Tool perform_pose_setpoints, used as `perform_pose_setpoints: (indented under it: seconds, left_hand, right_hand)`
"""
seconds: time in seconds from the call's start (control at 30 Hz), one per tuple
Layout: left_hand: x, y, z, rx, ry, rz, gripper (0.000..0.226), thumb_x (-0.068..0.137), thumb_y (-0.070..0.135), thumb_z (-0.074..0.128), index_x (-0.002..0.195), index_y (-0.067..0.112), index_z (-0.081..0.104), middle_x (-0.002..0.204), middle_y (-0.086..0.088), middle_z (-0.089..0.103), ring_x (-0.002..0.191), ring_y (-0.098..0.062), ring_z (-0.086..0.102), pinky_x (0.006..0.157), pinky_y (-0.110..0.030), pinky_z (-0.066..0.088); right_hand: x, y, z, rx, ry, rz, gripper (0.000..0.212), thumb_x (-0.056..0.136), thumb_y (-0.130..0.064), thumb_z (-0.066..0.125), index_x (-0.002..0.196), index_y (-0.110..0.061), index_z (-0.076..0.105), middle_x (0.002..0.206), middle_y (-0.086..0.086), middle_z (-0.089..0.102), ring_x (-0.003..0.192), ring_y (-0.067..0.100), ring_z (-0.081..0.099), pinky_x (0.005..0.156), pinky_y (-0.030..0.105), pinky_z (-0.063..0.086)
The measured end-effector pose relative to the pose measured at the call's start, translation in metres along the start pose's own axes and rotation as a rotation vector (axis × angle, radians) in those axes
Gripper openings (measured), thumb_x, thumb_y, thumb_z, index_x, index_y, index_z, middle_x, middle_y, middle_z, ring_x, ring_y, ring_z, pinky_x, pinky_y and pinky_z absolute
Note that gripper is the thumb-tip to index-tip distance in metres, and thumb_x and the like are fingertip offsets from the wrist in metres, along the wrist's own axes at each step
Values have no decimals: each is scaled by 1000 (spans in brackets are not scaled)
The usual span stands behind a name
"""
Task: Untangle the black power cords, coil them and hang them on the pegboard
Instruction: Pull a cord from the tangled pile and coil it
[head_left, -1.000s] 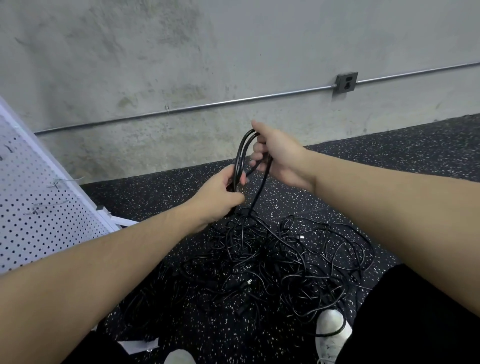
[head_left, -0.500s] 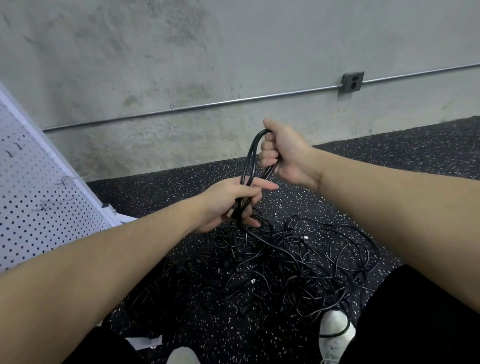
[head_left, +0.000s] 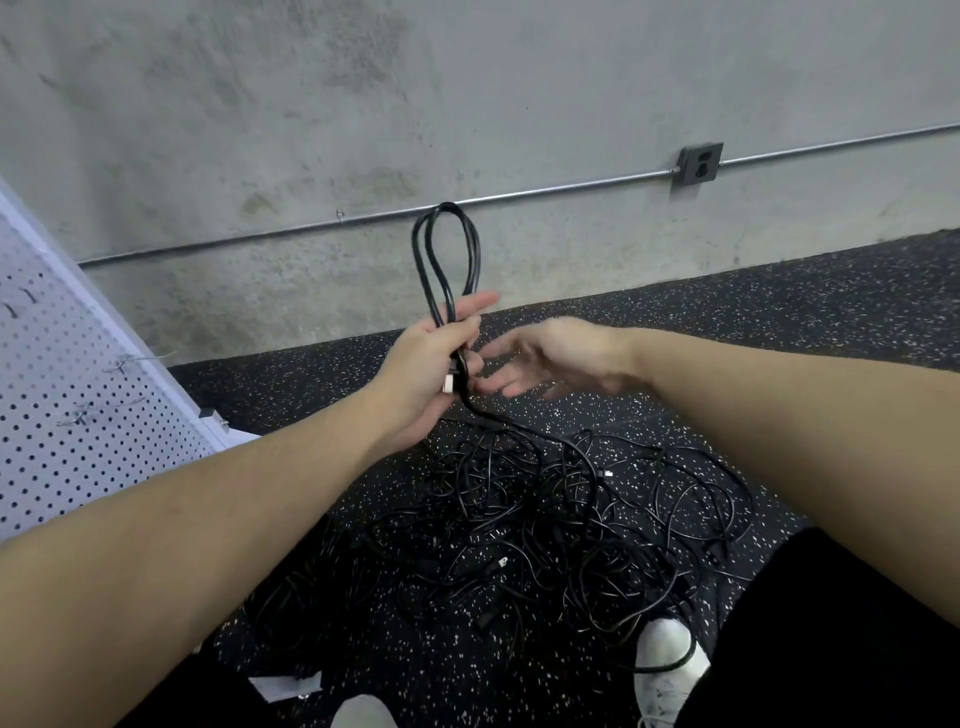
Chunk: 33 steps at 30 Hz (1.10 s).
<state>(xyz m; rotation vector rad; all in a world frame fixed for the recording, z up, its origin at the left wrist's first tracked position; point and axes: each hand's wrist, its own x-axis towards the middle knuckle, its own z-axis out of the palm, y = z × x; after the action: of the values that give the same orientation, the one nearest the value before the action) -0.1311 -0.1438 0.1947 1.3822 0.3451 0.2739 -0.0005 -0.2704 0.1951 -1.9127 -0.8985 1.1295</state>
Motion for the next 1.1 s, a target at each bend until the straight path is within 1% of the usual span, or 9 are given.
perform_pose_setpoints:
  seconds: [0.1,0.2,0.3,0.37,0.53,0.63,0.8,0.97,1.1]
  left_hand:
    - [3,1,-2,-67,10,5,35,107,11,47,130,25,69,77,3,40,57,-7,43,59,-27,53]
    - [1,-1,-3,-48,61,15,34,108,12,48,128,29,69,83,-1,53,68,-8,55,66,-31,59]
    - [3,-6,-7,204,166,42,32,108,16,48,119,38,69,154,-26,42,133,-37,52,77,-39,63]
    - [5,-9,-14,390,219,53,33,109,18,47,129,36,64,159,-20,37,121,-24,60,82,-39,63]
    - [13,-17,-27,597,279,14,36,110,19,43,139,31,60,118,3,62,74,-10,60,70,-29,59]
    - [14,-19,-29,690,287,10,33,110,22,43,137,28,61,72,3,45,63,-11,45,57,-24,51]
    - [8,-15,-30,720,252,-54,39,109,43,39,137,28,62,64,4,39,62,-12,46,57,-23,49]
    - [3,-7,-8,757,74,-11,42,97,65,49,119,32,62,73,7,56,59,-5,50,62,-23,47]
    - [5,-16,-3,849,40,18,21,91,42,74,110,34,69,72,18,59,66,-5,55,61,-25,39]
  right_hand:
    - [-5,9,4,-337,-160,69,38,103,-21,43,138,-24,56,116,-4,73,100,11,66,88,37,48]
    - [-5,15,5,-344,-229,133,24,101,-27,58,120,-15,68,71,-3,60,68,14,59,73,30,50]
    - [-6,11,-3,-423,-93,82,23,99,-38,61,93,-18,72,63,-6,45,53,11,41,53,23,43]
    - [-7,8,-7,-546,19,57,42,92,-57,63,75,-19,63,57,-5,44,48,15,40,54,27,44]
    - [-7,4,-11,-537,183,35,55,82,-68,68,64,-21,45,53,-7,37,50,14,41,71,29,48]
    - [-10,2,-17,-227,146,-58,40,90,-55,67,78,-18,55,57,-8,39,51,10,39,63,25,46]
    - [-12,-4,-14,106,197,-176,32,101,-43,56,86,-16,63,58,-11,43,52,8,41,53,23,42]
    - [-6,-19,-7,128,549,-264,39,93,-49,68,75,-17,54,47,-8,40,41,10,38,43,24,42]
    - [-4,-22,-6,274,429,-290,39,92,-50,68,68,-23,52,53,-10,38,47,10,30,46,24,27]
